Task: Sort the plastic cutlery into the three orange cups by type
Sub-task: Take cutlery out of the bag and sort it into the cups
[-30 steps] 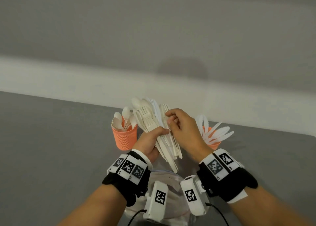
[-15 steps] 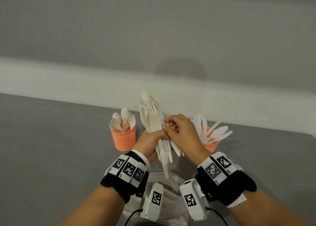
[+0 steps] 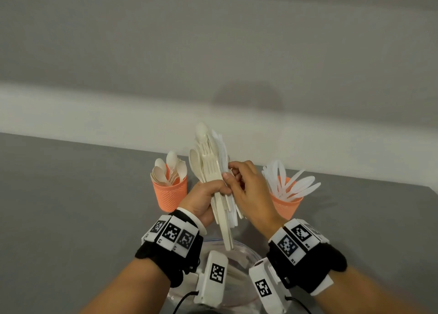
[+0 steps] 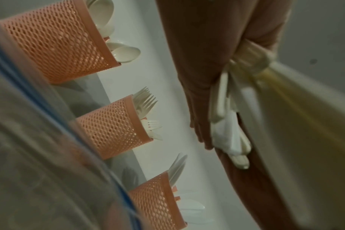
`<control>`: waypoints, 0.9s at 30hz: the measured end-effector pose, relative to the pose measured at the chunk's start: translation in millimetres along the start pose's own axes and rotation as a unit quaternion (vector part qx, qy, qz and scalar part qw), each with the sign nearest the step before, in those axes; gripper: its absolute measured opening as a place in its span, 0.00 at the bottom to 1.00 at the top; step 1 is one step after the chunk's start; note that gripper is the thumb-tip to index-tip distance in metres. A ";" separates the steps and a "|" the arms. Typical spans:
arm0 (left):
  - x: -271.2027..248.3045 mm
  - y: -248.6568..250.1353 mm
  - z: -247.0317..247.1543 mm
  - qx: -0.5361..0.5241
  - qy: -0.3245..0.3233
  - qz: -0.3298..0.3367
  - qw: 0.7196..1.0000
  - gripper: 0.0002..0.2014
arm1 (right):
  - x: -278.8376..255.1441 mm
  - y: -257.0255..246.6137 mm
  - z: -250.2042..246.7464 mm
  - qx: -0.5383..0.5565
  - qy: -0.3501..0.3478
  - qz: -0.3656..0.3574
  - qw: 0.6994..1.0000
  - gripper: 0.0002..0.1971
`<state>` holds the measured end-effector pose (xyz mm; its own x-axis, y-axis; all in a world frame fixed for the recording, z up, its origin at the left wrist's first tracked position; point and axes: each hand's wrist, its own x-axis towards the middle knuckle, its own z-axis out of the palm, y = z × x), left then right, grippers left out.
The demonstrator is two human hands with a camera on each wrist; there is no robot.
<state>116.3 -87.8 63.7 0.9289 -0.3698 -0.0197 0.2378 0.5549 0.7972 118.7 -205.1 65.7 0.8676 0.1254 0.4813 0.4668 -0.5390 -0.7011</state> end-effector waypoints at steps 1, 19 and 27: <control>-0.5 -0.1 -0.2 -0.008 0.002 -0.006 1.000 0.17 | -0.4 0.1 1.2 0.000 -0.003 -0.001 1.000 0.15; 2.7 1.8 7.8 -0.035 0.108 0.011 0.993 0.10 | -7.7 8.5 6.3 -0.016 -0.082 -0.034 0.996 0.28; 3.0 -4.7 7.9 0.023 0.108 -0.015 0.994 0.10 | -2.4 2.2 5.5 0.003 -0.049 0.005 0.999 0.23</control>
<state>115.7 -97.4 64.7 0.9624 -0.2131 -0.1686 0.2567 0.5093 0.8214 118.5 -202.0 60.1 0.8851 0.2005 0.4201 0.4581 -0.5352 -0.7097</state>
